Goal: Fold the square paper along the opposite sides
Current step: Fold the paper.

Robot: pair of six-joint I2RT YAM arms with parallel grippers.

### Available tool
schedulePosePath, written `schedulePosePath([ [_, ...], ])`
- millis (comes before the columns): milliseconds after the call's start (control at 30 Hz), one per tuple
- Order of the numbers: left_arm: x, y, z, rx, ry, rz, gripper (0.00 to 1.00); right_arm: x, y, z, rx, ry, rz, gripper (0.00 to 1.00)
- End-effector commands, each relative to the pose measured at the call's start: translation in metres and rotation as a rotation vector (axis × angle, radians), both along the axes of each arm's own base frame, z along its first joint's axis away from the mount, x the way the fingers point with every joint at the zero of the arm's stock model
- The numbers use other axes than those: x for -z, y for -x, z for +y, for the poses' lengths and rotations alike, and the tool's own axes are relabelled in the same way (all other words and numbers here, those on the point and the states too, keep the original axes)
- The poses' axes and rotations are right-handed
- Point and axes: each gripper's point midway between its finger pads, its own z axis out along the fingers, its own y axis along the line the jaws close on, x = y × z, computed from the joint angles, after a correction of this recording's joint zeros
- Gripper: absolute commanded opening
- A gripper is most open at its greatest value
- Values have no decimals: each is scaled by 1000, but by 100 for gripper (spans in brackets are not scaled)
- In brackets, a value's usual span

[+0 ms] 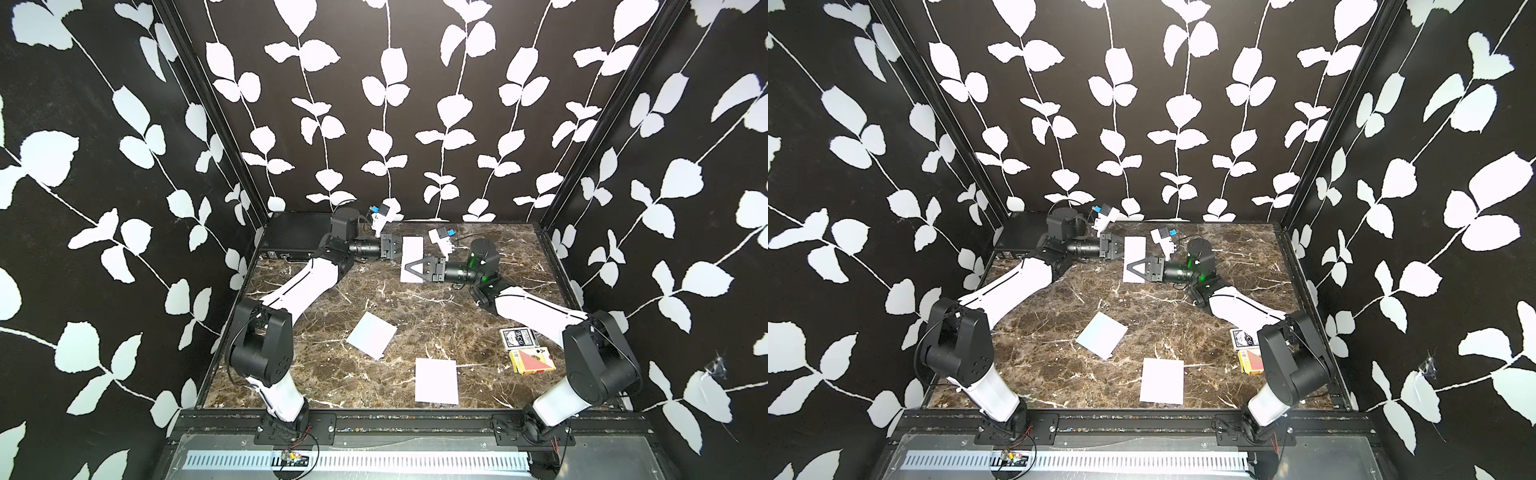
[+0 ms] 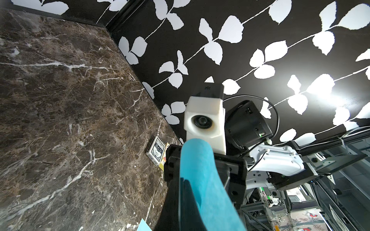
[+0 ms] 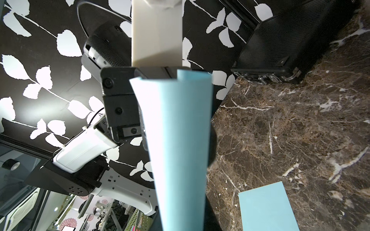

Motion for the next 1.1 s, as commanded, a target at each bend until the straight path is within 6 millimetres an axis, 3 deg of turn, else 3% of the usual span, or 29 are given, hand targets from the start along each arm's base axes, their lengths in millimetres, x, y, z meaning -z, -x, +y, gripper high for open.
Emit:
schedulePosePath([
  [0, -19, 13, 4, 6, 16, -60, 0, -24, 1, 4, -17, -28, -68, 14],
  [133, -18, 13, 5, -2, 13, -66, 0, -25, 1, 4, -15, -26, -68, 7],
  [400, -12, 12, 11, -50, -31, -94, 1, -28, 1, 3, -9, -21, -77, 3],
  [567, -18, -2, 37, -163, -69, -131, 35, -32, 2, 3, -11, -21, -86, 2],
  [733, -38, -19, 75, -290, -47, -164, 48, -35, 4, 1, -12, -19, -95, 2],
  [900, -46, -2, 71, -246, 21, -188, 69, -41, 5, -1, -11, -30, -110, 2],
  [1067, -33, 7, 57, -195, 64, -156, 78, -49, 7, -1, -21, -45, -123, 3],
])
